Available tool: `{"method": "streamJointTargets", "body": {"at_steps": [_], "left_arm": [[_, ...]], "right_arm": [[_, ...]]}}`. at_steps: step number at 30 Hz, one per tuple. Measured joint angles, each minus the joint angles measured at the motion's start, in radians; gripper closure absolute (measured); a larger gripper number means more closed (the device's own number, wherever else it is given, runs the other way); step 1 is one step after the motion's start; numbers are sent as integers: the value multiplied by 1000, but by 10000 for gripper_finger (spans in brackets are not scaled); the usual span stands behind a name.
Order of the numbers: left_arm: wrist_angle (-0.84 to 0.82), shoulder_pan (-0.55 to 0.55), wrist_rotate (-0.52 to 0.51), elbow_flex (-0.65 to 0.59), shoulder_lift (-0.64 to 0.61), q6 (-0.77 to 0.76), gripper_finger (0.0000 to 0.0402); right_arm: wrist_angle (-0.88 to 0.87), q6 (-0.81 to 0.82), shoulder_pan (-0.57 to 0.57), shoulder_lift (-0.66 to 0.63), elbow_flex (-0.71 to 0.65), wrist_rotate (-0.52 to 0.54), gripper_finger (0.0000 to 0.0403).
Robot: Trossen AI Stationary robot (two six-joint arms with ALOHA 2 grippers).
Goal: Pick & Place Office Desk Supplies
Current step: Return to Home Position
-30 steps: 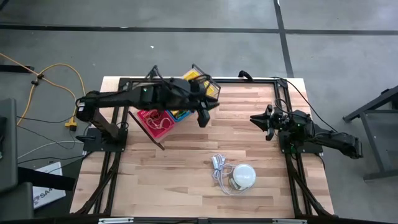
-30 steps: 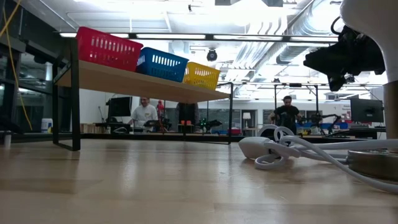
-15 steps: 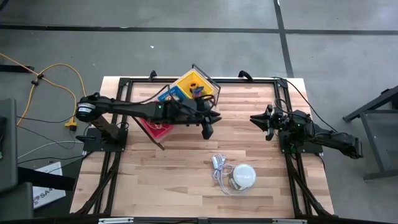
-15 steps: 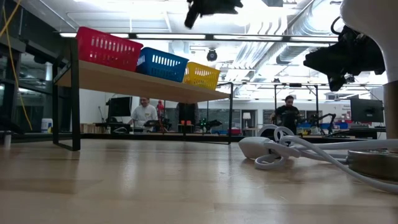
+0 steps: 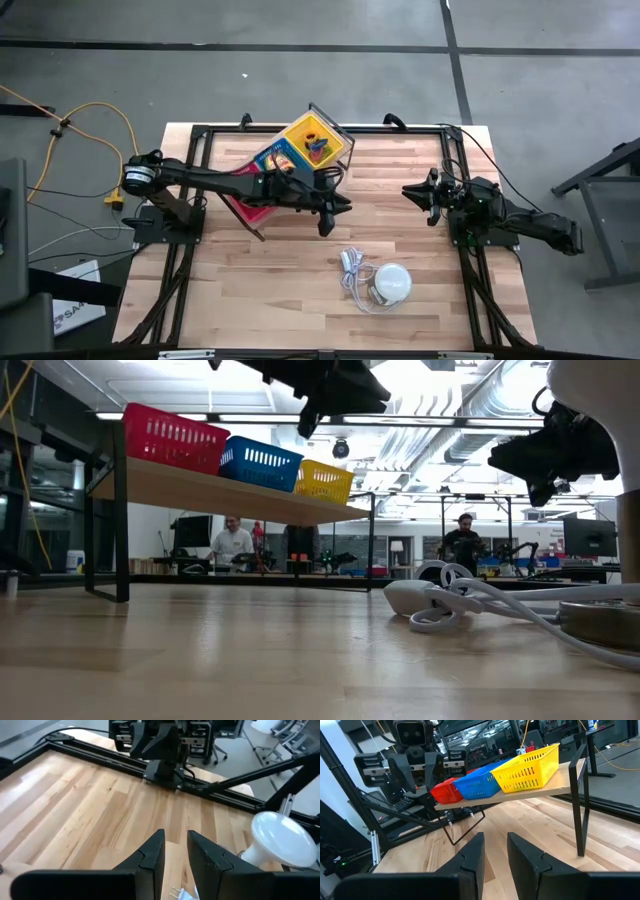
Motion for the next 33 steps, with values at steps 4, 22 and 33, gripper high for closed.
{"method": "streamJointTargets", "body": {"at_steps": [4,22,33], "left_arm": [[7,0,4,-2,0,4,323],[252,-12,61,-207,-1,39,323],[458,-68,78,-346,-2,82,323]], "right_arm": [[0,0,0,0,0,0,333],[0,0,0,0,0,0,333],[0,0,0,0,0,0,333]]}}
